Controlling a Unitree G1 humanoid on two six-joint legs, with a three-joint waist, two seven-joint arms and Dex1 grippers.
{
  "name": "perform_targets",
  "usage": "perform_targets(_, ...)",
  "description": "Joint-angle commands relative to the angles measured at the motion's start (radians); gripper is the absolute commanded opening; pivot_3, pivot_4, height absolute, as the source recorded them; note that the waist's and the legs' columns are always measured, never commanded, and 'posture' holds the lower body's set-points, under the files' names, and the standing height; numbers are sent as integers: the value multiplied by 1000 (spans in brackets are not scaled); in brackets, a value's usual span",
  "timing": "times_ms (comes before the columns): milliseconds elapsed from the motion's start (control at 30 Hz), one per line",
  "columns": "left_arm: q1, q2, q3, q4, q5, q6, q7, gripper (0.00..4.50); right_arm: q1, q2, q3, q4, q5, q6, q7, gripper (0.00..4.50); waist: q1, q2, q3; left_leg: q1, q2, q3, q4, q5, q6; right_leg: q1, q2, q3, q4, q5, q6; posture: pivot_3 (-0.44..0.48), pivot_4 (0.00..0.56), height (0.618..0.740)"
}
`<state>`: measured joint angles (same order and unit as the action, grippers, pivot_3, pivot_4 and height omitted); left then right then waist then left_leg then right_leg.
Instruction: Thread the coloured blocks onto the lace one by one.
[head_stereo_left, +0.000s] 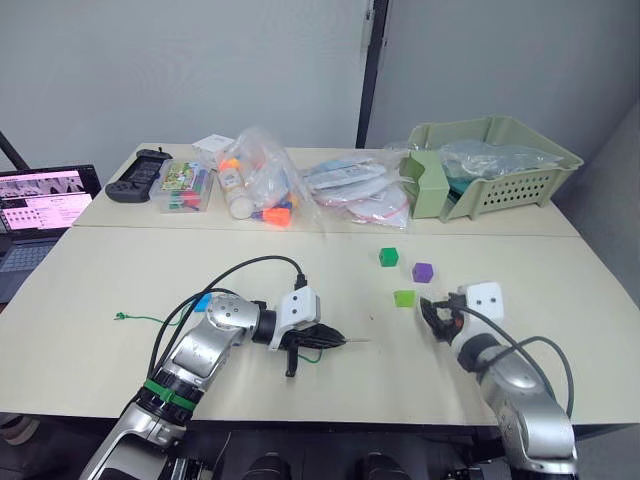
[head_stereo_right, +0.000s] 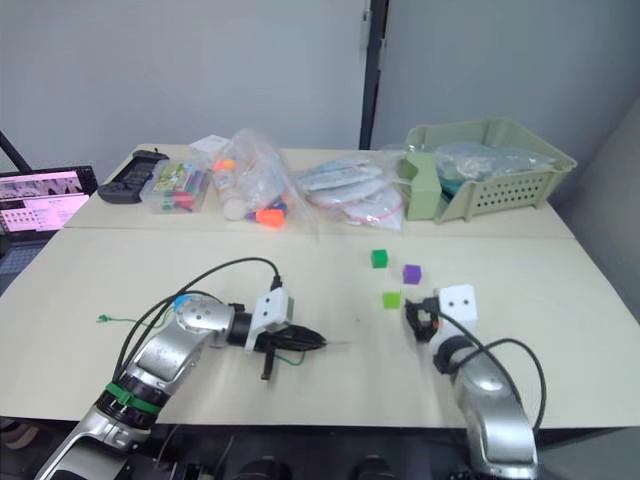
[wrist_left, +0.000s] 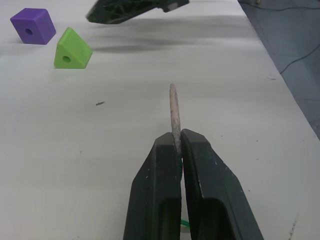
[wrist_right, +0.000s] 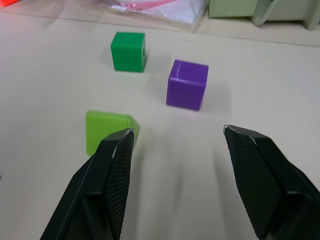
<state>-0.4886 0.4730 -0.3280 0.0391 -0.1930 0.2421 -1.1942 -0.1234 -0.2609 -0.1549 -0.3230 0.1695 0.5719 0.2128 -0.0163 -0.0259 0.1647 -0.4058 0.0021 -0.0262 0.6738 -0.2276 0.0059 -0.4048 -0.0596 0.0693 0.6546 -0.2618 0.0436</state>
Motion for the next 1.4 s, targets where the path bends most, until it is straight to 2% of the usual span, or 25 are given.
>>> perform_targets(33,9,3,9,-26,-2,-19,8,0,-95,-21,-32,53,19,10,-2,3009,-1,0,0,0,0,0,0,0,0,0,0,0,0,0,0,0,150,740)
perform_targets(367,29,4,8,-33,2,-28,18,0,-269,-17,-21,226,15,98,-33,3009,-1,0,0,0,-1,0,0,0,0,0,0,0,1,0,0,0,150,740)
perform_targets(867,25,-4,0,-24,10,-35,19,0,-419,-5,-3,478,-17,23,-79,3009,-6,0,0,0,-1,-1,-2,0,0,-1,0,0,1,0,0,0,150,740)
perform_targets(967,24,-5,0,-24,11,-33,21,0,-423,-5,2,485,-13,-5,-67,2203,-6,0,0,0,-1,-1,-3,0,0,-1,-1,0,1,0,0,0,150,740)
perform_targets(1067,25,-5,0,-23,12,-33,21,0,-415,-5,7,465,-5,-1,-58,1209,-9,0,0,1,-1,-1,-4,0,0,-1,-1,0,1,0,0,0,150,740)
perform_targets(1267,23,-7,0,-21,13,-29,20,0,-368,3,5,349,12,24,-56,1166,-14,0,0,1,-1,-2,-5,0,0,-1,-1,0,1,0,-1,0,150,740)
perform_targets(1367,26,-6,1,-23,14,-30,18,0,-325,4,-2,205,25,77,-73,1166,-14,0,0,0,-1,-4,-5,0,0,-2,-1,0,1,0,-1,0,150,740)
perform_targets(1400,25,-4,3,-23,14,-29,18,0,-293,5,-4,93,37,136,-87,1166,-14,0,0,0,-1,-4,-5,0,0,-2,-1,0,1,0,0,0,150,740)
